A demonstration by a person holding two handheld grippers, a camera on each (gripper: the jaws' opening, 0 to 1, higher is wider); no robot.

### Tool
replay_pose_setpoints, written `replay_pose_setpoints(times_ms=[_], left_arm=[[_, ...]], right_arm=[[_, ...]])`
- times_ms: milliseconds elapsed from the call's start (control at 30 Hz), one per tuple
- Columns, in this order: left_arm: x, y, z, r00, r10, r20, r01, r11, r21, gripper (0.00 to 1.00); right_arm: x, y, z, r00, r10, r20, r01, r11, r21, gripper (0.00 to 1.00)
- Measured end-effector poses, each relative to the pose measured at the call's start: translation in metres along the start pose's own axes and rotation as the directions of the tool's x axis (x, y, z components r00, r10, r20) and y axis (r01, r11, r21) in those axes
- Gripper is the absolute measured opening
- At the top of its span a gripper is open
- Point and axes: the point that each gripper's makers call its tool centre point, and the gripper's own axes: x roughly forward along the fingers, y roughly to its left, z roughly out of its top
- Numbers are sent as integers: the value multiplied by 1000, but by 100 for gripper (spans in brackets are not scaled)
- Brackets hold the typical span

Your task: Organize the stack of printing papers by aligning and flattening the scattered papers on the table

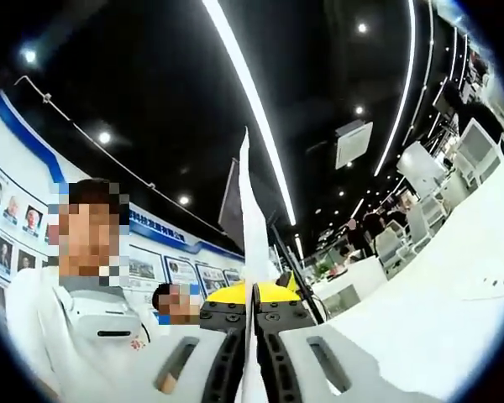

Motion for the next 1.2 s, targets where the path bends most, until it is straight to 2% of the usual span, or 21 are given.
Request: replay_pose_setpoints(times_ms=[233,933,1033,1200], left_arm=[[-3,3,5,1000,11,12,-11,1000,-28,35],[-6,4,19,997,18,78,-11,995,-96,31],[-6,7,22,996,28,88,-19,994,-106,29],[-7,7,24,995,12,98,0,992,-127,19]], right_arm=[[2,-2,-6,1000,0,-12,0,1000,15,0],[21,-11,-28,999,18,-45,-14,996,86,0],[21,-13,-30,999,17,-52,-12,996,91,0],[22,-12,-32,998,14,-55,-9,996,89,0]])
